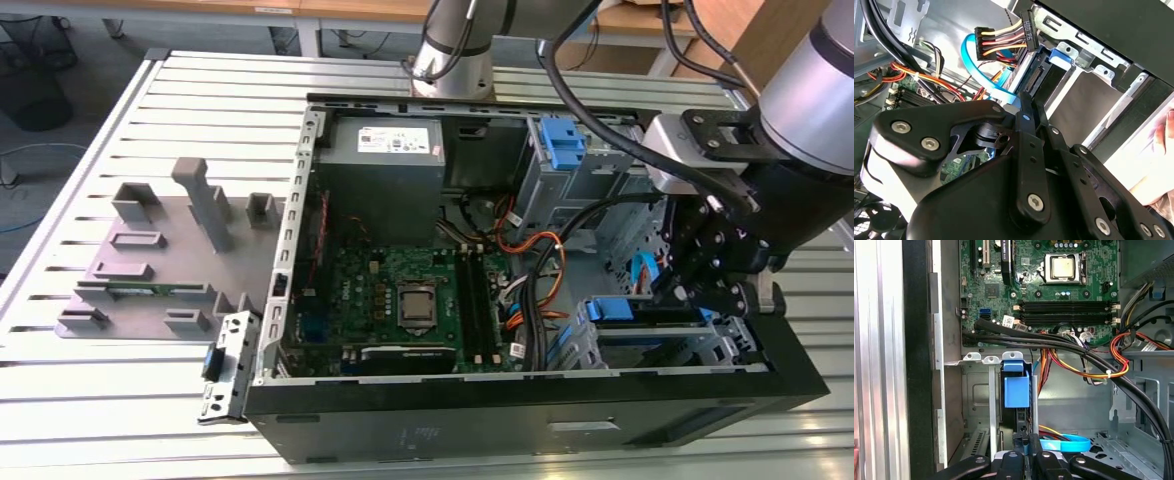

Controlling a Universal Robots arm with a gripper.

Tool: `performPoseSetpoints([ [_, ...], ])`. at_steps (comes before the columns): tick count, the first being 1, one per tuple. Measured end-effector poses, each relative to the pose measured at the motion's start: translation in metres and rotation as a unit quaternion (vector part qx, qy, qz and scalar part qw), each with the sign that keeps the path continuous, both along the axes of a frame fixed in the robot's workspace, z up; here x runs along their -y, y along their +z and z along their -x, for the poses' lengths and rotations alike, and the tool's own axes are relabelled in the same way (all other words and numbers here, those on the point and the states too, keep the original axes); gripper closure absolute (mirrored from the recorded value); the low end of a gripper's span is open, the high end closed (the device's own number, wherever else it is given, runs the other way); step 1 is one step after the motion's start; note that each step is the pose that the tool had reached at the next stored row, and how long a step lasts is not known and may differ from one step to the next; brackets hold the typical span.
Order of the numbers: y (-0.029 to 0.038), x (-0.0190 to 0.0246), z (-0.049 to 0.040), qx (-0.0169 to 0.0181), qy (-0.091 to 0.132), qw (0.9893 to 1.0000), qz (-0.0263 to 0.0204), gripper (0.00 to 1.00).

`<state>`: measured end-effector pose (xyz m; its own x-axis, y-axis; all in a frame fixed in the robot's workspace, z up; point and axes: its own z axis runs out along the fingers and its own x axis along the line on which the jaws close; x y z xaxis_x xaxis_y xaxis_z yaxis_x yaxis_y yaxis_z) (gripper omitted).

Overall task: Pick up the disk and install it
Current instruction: 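Insert the first disk wire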

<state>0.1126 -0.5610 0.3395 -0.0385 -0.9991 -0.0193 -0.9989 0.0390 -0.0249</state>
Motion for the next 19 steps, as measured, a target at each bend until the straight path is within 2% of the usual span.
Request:
performPoseSetpoints([
  [19,-0.0029,0.0,0.0004,0.0008,0.0,1.0,-0.0003,0.84],
])
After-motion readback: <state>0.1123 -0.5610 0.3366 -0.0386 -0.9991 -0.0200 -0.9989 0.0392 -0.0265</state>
